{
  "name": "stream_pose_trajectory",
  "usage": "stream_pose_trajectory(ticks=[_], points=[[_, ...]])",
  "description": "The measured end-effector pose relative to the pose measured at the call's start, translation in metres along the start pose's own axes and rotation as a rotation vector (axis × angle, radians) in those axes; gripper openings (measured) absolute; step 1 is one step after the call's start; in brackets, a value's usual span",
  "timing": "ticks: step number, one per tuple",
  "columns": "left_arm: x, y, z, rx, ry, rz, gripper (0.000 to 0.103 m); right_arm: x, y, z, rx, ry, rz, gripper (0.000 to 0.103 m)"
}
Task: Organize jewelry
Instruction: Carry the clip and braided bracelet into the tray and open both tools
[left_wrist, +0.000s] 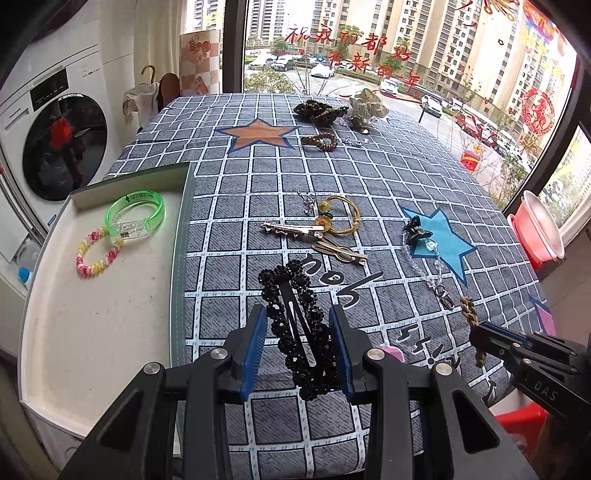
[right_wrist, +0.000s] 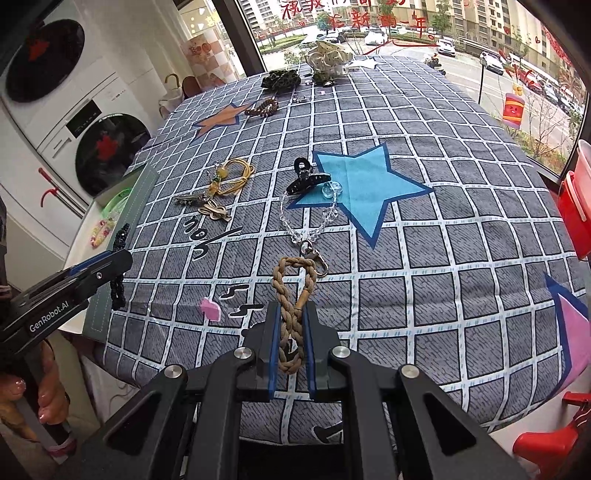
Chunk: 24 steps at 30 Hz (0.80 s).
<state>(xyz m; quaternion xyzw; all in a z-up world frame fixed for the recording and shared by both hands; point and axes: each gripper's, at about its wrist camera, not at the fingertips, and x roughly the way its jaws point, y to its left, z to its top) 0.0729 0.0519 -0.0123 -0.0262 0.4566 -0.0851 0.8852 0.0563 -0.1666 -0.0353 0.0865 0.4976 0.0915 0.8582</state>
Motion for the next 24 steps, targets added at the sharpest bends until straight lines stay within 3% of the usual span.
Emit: stream_pose_trajectory(ticks=[14,24], points=[[-0.039,0.042,0.0,-0.042,-0.089,0.019,0.042,-0.008,0.063,0.018,-0.12,-0.018,0.037,0.013],[-0.056,0.102,-0.007,-0.117,-0.121,0.085,0.042,-0.005,0.133,0.039,-0.236,-0.018,0.099,0.013]])
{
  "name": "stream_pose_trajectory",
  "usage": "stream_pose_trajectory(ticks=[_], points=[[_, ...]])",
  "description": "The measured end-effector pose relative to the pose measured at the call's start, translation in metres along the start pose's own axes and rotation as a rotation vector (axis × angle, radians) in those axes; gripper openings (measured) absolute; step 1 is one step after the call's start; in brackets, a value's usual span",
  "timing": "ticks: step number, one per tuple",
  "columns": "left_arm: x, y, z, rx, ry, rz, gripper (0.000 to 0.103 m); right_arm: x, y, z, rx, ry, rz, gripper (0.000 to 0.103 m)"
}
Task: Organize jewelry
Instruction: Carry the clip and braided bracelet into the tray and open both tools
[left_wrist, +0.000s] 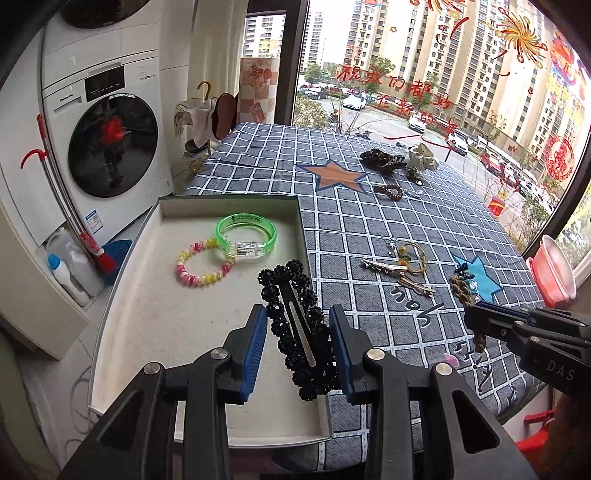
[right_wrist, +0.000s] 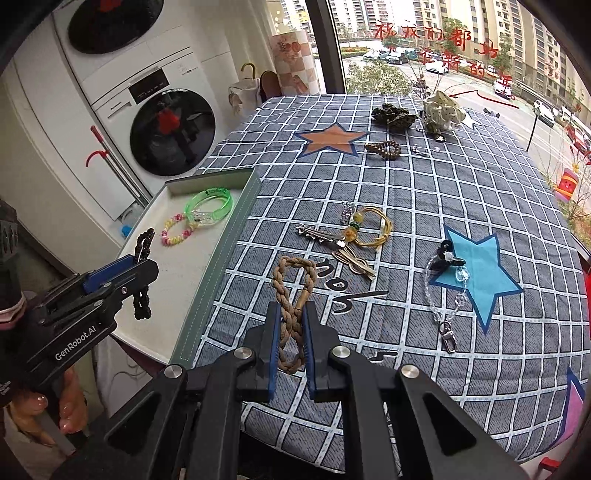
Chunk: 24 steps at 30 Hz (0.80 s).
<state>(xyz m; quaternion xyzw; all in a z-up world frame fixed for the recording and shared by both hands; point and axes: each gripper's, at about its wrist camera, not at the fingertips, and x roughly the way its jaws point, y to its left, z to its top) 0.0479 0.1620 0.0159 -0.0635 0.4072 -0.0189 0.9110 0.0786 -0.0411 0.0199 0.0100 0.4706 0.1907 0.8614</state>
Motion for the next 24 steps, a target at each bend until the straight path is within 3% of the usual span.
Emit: stream_pose_trajectory(ticks=[12,24], points=[[0.017,0.077,-0.002,-0.073,0.053,0.087,0.042,0.042,0.075,0.046,-0.125,0.044,0.096,0.013],[0.07,0.096,0.005,-0.065,0.217,0.065,0.042,0.116,0.113,0.068,-0.183,0.178,0.148,0.013]])
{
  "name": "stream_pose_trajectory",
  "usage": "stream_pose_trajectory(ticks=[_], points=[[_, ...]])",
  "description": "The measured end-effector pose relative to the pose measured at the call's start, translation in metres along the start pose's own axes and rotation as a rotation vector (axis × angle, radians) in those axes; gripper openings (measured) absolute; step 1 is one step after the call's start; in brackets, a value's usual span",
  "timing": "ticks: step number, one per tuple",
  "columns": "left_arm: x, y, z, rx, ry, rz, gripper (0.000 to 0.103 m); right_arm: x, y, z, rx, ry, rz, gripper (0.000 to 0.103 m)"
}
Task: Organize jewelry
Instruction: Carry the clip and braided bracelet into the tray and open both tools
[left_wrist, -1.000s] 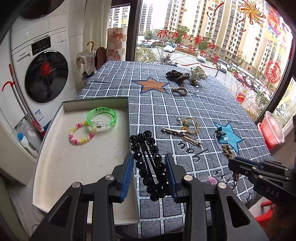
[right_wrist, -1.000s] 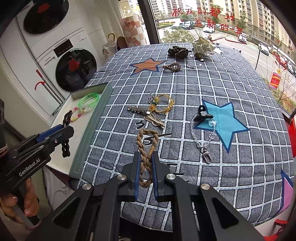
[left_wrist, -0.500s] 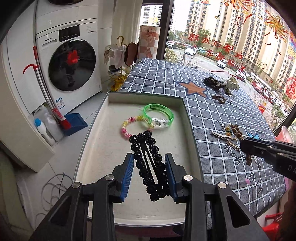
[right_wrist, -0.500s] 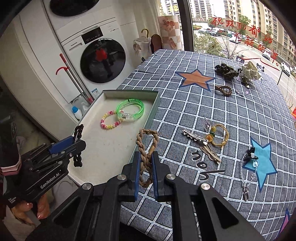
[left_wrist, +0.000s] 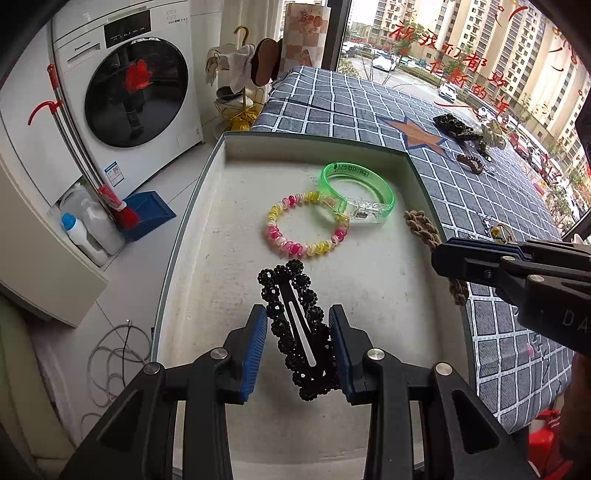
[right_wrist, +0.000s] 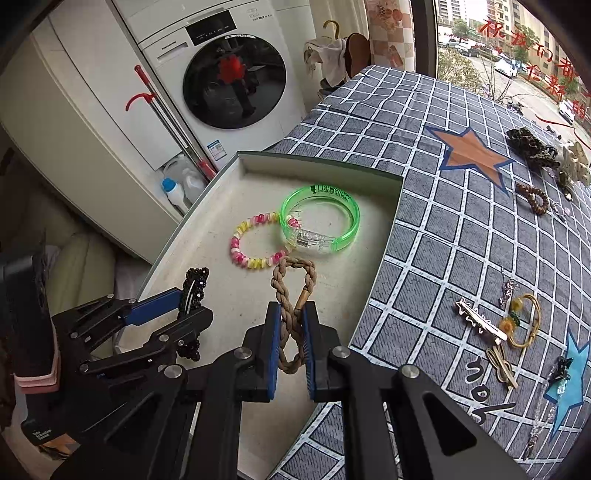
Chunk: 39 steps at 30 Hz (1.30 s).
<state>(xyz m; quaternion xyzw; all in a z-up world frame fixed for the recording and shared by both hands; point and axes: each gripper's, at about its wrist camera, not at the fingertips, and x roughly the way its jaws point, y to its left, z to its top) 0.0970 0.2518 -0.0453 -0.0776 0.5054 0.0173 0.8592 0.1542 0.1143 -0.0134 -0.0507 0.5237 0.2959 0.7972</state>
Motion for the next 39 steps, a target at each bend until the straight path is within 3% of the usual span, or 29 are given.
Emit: stream_pose_trajectory(ticks=[8,24,28,30,33,36,39], points=[[0.028,0.002,0.013,-0.02,0.091,0.004,0.042,0.04,0.001,0.014,0.0,0.065,-0.004,0.013],[0.045,0.001,0.039,0.009,0.033,0.126,0.043,0.076,-0.016,0.041,0.047,0.08,-0.054,0.013],[0.044,-0.002,0.037,0.03,0.02,0.172,0.056,0.077,-0.014,0.041,0.031,0.078,-0.064,0.013],[0.043,-0.002,0.036,0.029,0.019,0.171,0.056,0.077,-0.013,0.041,0.023,0.078,-0.067,0.014],[0.043,-0.003,0.035,0.022,0.023,0.174,0.056,0.076,-0.013,0.041,0.027,0.083,-0.055,0.02],[0.041,-0.004,0.034,0.021,0.026,0.185,0.056,0.074,-0.013,0.041,0.031,0.083,-0.054,0.042],[0.039,-0.004,0.033,0.02,0.026,0.189,0.056,0.068,-0.013,0.041,0.038,0.069,-0.052,0.046]])
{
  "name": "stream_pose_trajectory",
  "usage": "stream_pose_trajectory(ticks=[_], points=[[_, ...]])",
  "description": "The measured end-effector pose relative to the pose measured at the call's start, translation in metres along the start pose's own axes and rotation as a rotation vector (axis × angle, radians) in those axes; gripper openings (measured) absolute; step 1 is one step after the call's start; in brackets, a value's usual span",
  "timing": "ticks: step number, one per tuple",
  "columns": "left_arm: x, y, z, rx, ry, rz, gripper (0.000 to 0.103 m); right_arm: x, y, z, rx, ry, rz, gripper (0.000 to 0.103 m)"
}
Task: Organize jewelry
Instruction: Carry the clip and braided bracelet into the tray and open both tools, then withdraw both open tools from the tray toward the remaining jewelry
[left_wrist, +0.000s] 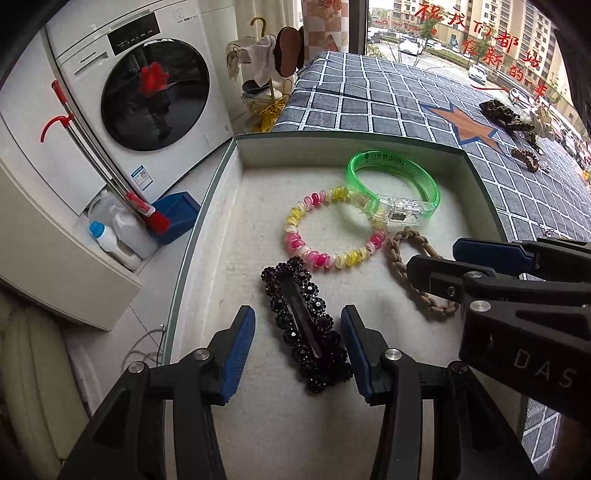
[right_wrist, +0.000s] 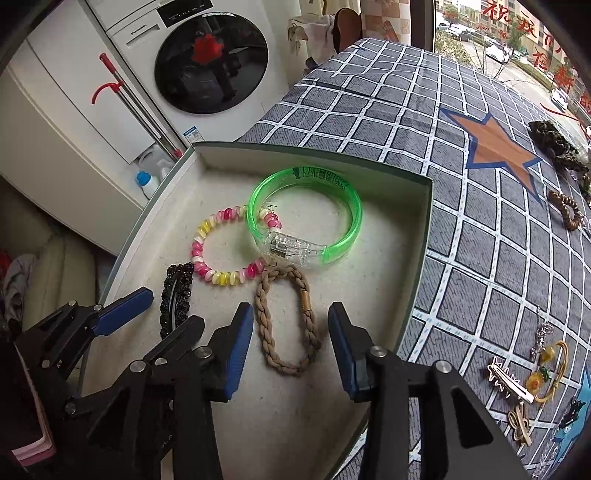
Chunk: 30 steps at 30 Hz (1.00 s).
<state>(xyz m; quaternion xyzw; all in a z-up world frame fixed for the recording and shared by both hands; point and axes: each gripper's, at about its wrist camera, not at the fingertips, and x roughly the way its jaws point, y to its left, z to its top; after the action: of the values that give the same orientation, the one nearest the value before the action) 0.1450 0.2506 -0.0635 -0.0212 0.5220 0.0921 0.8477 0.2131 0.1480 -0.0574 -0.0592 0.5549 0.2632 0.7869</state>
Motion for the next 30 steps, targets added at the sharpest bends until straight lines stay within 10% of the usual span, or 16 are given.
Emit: stream_pose_trajectory(ticks=[12,15,30], points=[[-0.016,-0.003,-0.005,-0.003,-0.017,0.004,0.056,-0.05,-0.008,-0.002,0.041,-0.104,0.009,0.075],[-0.021,-0.005,-0.006,-0.008,-0.04,0.011,0.102,-0.061,-0.011,-0.007,0.05,-0.119,0.01,0.08],[-0.047,-0.016,-0.017,-0.019,-0.082,0.013,0.103,-0.097,-0.05,-0.043,0.115,-0.144,0.004,0.082]])
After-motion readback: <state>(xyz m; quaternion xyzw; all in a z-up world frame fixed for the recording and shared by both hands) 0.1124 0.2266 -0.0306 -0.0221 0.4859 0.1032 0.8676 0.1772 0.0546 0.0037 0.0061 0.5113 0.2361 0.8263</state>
